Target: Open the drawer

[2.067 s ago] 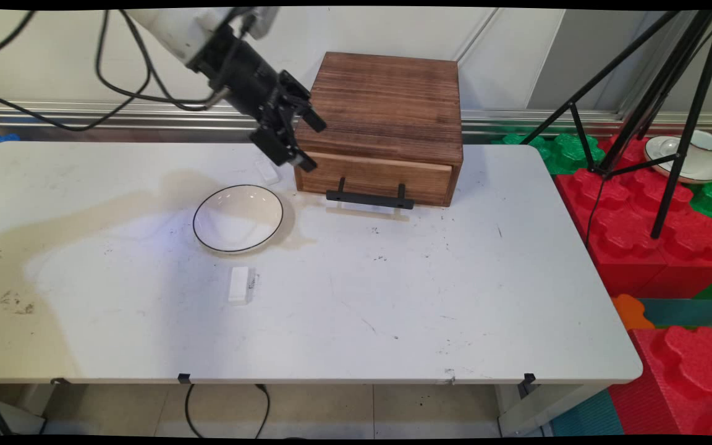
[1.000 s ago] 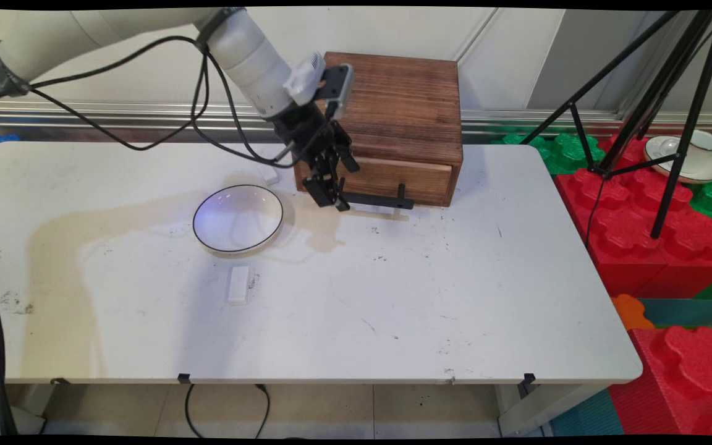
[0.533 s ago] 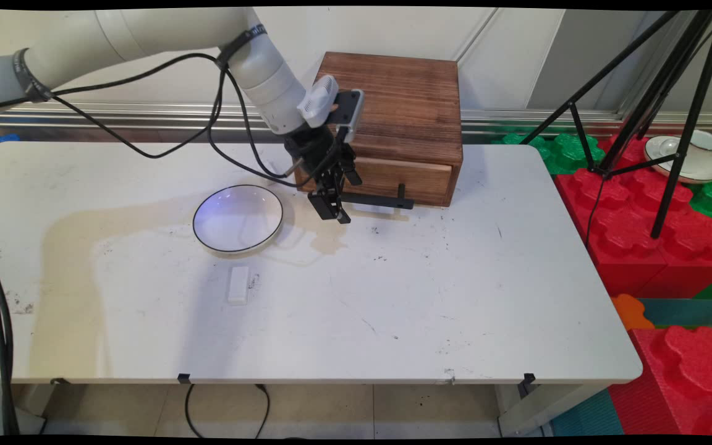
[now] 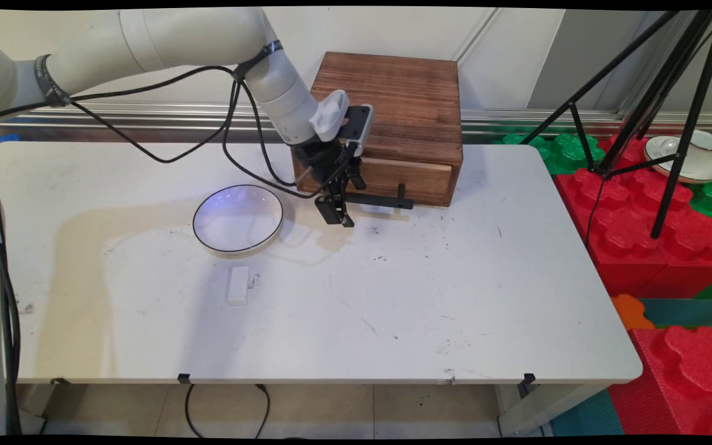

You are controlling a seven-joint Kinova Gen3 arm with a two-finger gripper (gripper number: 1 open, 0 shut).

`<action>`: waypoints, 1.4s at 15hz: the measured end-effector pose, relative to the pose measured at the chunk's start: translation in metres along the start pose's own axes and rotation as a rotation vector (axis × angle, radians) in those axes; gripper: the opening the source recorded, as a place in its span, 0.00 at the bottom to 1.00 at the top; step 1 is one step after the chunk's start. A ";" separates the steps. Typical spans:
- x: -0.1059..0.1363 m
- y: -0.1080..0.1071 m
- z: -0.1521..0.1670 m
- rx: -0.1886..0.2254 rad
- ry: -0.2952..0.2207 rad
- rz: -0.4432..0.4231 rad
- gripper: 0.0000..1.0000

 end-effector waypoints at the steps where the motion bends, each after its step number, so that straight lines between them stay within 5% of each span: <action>1: 0.000 0.000 0.002 0.003 -0.004 0.005 1.00; 21: 0.007 0.014 0.033 0.014 -0.023 0.056 1.00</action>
